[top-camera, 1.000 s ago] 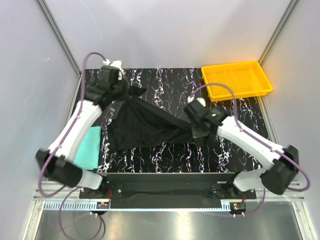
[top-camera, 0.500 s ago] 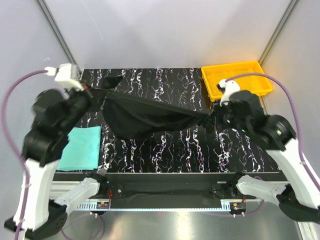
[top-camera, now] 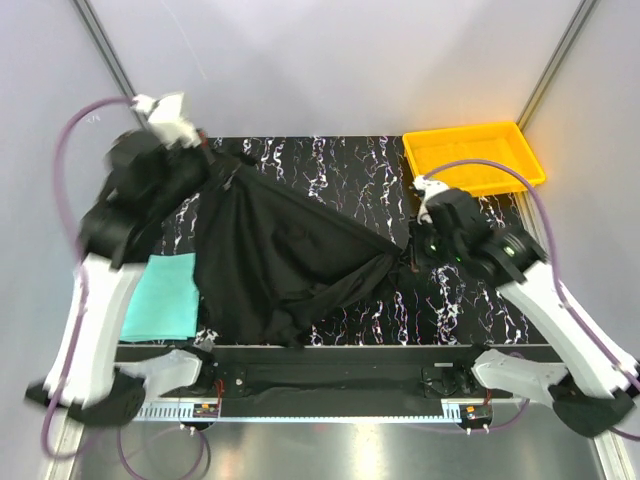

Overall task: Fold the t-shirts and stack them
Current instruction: Flatten the tshirt out

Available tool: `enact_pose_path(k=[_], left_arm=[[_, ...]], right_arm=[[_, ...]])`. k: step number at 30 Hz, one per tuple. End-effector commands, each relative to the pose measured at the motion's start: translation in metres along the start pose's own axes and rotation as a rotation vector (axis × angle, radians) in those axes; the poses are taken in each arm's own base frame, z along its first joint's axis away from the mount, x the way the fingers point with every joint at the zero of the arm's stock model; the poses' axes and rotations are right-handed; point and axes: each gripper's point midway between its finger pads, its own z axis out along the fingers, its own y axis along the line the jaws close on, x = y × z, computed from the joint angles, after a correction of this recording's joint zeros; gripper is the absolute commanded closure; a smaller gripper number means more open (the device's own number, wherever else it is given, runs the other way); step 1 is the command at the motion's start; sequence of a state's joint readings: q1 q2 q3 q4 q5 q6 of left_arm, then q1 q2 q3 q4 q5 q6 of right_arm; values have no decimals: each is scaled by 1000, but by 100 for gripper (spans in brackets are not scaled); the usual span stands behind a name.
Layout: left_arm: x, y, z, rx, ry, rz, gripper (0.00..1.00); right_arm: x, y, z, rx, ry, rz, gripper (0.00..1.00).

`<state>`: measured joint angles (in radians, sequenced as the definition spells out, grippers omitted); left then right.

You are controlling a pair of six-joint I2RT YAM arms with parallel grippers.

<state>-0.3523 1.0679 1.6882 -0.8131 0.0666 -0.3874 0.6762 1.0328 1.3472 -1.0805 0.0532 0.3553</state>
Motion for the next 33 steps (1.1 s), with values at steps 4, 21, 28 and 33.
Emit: enact_pose_path(k=[4,21,28,33], left_arm=[[-36,22,99,-108,-16,19,100],[48,-13,83,177,196,-70,100],[72,-19,68,237,239,-125,100],[68,-26,65,267,241,-143,100]], right_arm=[[11,-35,56,162,182,44,100],[150,12,131,-224,593,245,87],[136,37,146,-296,531,154,51],[138,50,161,-238,524,69,27]])
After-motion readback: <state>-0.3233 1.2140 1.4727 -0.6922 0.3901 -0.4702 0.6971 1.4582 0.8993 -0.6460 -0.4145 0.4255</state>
